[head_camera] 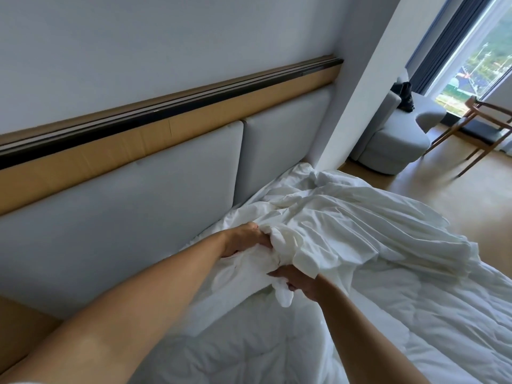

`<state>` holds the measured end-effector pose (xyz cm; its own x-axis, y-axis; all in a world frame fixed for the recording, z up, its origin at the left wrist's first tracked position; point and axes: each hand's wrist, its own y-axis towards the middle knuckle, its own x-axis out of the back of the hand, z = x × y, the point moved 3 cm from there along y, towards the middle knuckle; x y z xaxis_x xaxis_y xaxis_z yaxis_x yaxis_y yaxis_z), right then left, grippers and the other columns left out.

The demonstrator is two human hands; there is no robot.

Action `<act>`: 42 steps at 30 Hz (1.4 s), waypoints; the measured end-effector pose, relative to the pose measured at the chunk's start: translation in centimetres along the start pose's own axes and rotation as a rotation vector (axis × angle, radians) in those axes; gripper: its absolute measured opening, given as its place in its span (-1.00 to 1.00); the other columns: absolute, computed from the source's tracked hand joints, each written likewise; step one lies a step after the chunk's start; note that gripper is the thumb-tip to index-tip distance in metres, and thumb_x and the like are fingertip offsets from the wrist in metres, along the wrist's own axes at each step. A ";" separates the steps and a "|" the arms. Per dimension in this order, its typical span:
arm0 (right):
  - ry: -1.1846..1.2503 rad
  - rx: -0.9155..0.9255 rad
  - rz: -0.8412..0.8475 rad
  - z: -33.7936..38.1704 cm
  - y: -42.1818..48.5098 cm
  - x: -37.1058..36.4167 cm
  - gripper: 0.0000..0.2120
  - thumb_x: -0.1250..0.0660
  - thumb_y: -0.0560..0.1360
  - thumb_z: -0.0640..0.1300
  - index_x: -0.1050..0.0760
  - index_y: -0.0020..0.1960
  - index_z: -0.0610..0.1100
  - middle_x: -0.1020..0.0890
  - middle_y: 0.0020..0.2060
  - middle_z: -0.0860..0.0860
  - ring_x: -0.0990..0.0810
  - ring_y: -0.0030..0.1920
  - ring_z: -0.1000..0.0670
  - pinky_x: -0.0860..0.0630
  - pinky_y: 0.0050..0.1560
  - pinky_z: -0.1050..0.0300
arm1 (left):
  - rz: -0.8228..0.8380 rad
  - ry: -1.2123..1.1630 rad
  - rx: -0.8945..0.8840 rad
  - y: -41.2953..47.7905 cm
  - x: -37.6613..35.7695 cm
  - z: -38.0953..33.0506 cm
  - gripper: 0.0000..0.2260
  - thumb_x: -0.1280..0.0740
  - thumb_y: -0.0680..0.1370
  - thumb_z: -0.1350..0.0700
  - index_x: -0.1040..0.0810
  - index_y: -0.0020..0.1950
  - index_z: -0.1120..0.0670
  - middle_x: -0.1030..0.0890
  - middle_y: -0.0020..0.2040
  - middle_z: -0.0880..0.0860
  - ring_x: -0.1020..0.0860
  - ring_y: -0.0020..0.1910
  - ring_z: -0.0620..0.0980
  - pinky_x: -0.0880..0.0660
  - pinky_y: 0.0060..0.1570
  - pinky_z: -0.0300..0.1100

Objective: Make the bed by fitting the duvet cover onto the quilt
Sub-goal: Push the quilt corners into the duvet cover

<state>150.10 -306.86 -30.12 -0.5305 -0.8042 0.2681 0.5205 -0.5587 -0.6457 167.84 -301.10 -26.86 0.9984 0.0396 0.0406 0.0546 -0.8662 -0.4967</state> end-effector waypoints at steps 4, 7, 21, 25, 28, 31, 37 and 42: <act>0.311 -0.023 0.006 -1.3 0.0 -0.3 -0.23 -0.62 0.02 0.10 -0.59 0.16 -0.16 -0.63 -0.06 -0.12 -0.53 -0.10 -0.10 -0.45 -0.14 0.07 | 0.238 0.291 0.138 -1.1 0.7 1.1 -0.52 -0.65 0.23 0.02 -0.69 0.12 -0.01 -0.72 0.09 0.03 -0.68 0.10 0.07 -0.61 0.16 0.03; 0.411 -0.030 0.052 -1.9 0.2 -0.2 -0.32 -0.64 0.09 0.03 -0.60 0.14 -0.20 -0.60 -0.24 -0.04 -0.49 -0.28 0.02 -0.43 -0.29 0.18 | 0.366 0.415 0.225 -1.8 0.3 1.6 -0.65 -0.66 0.20 0.08 -0.73 -0.04 -0.05 -0.74 0.02 0.00 -0.70 0.03 0.05 -0.65 0.02 -0.05; 0.321 0.110 0.141 -0.3 -1.9 -0.4 -0.46 -0.65 0.18 -0.18 -0.58 0.11 -0.18 -0.62 -0.17 -0.10 -0.48 -0.19 -0.12 -0.31 -0.39 0.14 | 0.059 0.070 -0.077 -1.0 -1.6 -3.2 -0.71 -0.43 0.26 0.25 -0.64 -0.02 0.19 -0.65 -0.11 0.10 -0.62 -0.07 0.08 -0.58 0.09 -0.02; 0.385 0.064 0.061 -1.2 -2.3 0.5 -0.55 -0.55 0.20 -0.08 -0.60 0.06 -0.15 -0.56 -0.25 -0.05 -0.40 -0.29 -0.02 -0.24 -0.41 0.20 | 0.180 0.206 -0.029 -1.1 -1.3 -2.6 -0.65 -0.54 0.27 0.17 -0.67 0.05 0.07 -0.71 -0.01 0.04 -0.66 -0.01 0.07 -0.58 0.11 -0.03; 0.523 0.040 0.038 -2.7 -2.4 0.9 -0.66 -0.51 0.18 -0.12 -0.59 -0.07 -0.19 -0.49 -0.39 -0.03 -0.34 -0.42 0.05 -0.28 -0.44 0.21 | 0.383 0.478 0.139 -1.8 -1.6 -1.7 -0.53 -0.63 0.24 0.09 -0.68 0.13 0.04 -0.72 0.07 0.04 -0.68 0.07 0.09 -0.62 0.12 0.01; 0.621 0.050 0.014 -3.1 -2.5 0.5 -0.82 -0.47 0.36 -0.19 -0.60 -0.05 -0.18 -0.52 -0.32 -0.05 -0.38 -0.39 0.05 -0.33 -0.47 0.25 | 0.413 0.498 0.136 -2.2 -2.4 -1.9 -0.59 -0.59 0.31 0.20 -0.68 0.13 0.19 -0.70 0.11 0.21 -0.65 0.11 0.27 -0.59 0.16 0.19; 0.528 0.055 -0.017 -2.2 -3.2 0.1 -0.74 -0.41 0.39 -0.12 -0.58 0.07 -0.15 -0.57 -0.26 -0.07 -0.41 -0.39 0.06 -0.26 -0.46 0.23 | 0.293 0.279 0.034 -2.9 -1.6 -1.8 -0.51 -0.48 0.30 0.14 -0.59 0.20 0.28 -0.65 0.13 0.31 -0.64 0.11 0.31 -0.54 0.23 0.23; 0.293 -0.034 0.095 -2.2 -4.1 -1.7 -0.68 -0.59 0.32 -0.09 -0.61 0.02 -0.11 -0.64 -0.25 0.01 -0.46 -0.35 0.09 -0.34 -0.38 0.24 | 0.156 0.253 -0.135 -2.5 -0.4 -1.7 -0.65 -0.50 0.42 0.16 -0.64 0.16 0.25 -0.66 0.14 0.28 -0.62 0.16 0.26 -0.54 0.25 0.15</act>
<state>147.42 -302.76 -29.46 -0.6535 -0.7569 -0.0093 0.5572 -0.4727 -0.6827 167.27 -299.83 -24.14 0.9583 -0.2088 0.1953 -0.1179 -0.9109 -0.3955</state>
